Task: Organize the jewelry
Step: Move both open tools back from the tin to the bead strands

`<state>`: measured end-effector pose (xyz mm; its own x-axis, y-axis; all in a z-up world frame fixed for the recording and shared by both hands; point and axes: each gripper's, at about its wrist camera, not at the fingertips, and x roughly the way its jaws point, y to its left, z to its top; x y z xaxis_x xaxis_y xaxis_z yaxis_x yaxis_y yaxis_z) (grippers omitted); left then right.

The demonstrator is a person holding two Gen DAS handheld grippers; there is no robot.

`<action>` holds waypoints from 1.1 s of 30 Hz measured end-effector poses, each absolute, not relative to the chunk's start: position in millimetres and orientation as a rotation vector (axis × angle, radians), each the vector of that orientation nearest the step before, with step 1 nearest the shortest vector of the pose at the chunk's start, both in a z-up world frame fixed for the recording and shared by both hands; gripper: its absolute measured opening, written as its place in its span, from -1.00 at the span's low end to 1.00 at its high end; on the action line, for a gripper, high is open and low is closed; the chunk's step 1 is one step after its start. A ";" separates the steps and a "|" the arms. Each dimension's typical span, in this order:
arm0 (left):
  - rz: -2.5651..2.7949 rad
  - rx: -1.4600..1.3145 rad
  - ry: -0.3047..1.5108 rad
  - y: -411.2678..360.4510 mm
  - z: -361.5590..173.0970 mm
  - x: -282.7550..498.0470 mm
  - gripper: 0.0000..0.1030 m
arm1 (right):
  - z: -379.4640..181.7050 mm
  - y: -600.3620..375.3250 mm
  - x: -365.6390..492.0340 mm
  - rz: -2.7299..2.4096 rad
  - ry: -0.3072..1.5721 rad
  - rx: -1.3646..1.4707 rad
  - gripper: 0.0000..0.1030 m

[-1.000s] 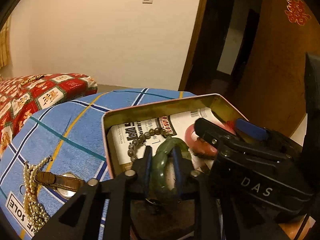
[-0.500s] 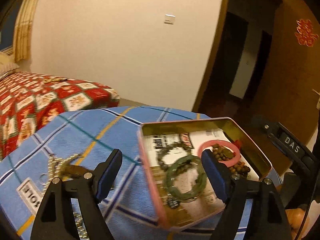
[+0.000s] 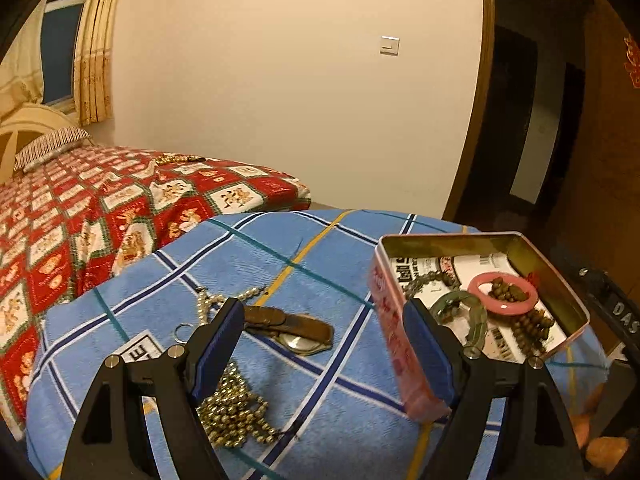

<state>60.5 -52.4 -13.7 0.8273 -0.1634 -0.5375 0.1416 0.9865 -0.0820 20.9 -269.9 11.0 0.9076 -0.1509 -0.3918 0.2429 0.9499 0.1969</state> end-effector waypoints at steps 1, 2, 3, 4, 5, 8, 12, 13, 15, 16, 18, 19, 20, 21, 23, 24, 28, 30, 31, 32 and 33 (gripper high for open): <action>-0.156 -0.025 0.572 -53.0 -14.4 59.2 0.58 | 11.2 -268.2 17.8 -0.209 0.379 0.247 0.90; -0.151 -0.015 0.574 -53.2 -14.6 57.8 0.58 | 10.9 -266.4 15.7 -0.212 0.376 0.248 0.90; -0.151 -0.013 0.572 -52.4 -14.5 56.5 0.58 | 10.9 -264.9 13.1 -0.212 0.376 0.251 0.90; -0.151 -0.010 0.568 -51.9 -14.3 54.6 0.58 | 10.7 -263.1 10.5 -0.211 0.378 0.253 0.90; -0.148 -0.007 0.567 -51.6 -14.2 52.4 0.58 | 10.1 -261.6 9.4 -0.212 0.380 0.252 0.90; -0.143 -0.002 0.570 -49.6 -14.7 48.2 0.58 | 9.3 -257.4 1.4 -0.211 0.383 0.252 0.90; -0.139 0.014 0.564 -48.5 -13.9 41.5 0.58 | 8.8 -249.0 -5.8 -0.204 0.384 0.240 0.90; -0.139 0.019 0.562 -48.4 -13.7 39.5 0.58 | 8.7 -246.8 -6.7 -0.201 0.385 0.236 0.90; -0.137 0.027 0.558 -47.9 -13.5 36.8 0.58 | 8.7 -241.7 -9.3 -0.198 0.386 0.225 0.90; -0.135 0.030 0.555 -46.9 -13.3 34.7 0.58 | 9.2 -239.7 -11.6 -0.198 0.382 0.219 0.90; -0.133 0.031 0.555 -45.6 -13.3 32.1 0.58 | 9.7 -235.9 -14.9 -0.196 0.378 0.209 0.90; -0.132 0.029 0.556 -44.0 -13.2 30.5 0.58 | 9.6 -233.7 -16.0 -0.194 0.378 0.206 0.90; -0.133 0.028 0.555 -43.0 -13.1 29.3 0.58 | 9.2 -231.5 -17.0 -0.193 0.377 0.203 0.90; -0.133 0.028 0.555 -42.3 -13.2 27.7 0.58 | 9.0 -229.8 -18.0 -0.191 0.377 0.202 0.90; -0.132 0.028 0.555 -41.1 -13.4 25.4 0.58 | 8.1 -225.5 -20.1 -0.183 0.382 0.202 0.90; -0.132 0.028 0.556 -40.5 -13.6 24.9 0.58 | 7.8 -223.3 -20.9 -0.179 0.385 0.201 0.90; -0.131 0.027 0.553 -36.9 -13.7 20.9 0.58 | 8.3 -213.6 -26.6 -0.167 0.382 0.185 0.90; -0.130 0.026 0.553 -34.1 -13.8 18.6 0.58 | 8.0 -209.8 -28.4 -0.159 0.386 0.183 0.90; -0.130 0.025 0.553 -32.6 -14.0 17.5 0.58 | 7.8 -207.6 -29.0 -0.155 0.388 0.182 0.90; -0.129 0.025 0.553 -30.6 -14.2 16.0 0.58 | 7.6 -205.1 -29.8 -0.149 0.390 0.182 0.90; -0.128 0.026 0.555 -29.6 -14.2 15.6 0.58 | 7.4 -202.8 -30.6 -0.144 0.391 0.180 0.90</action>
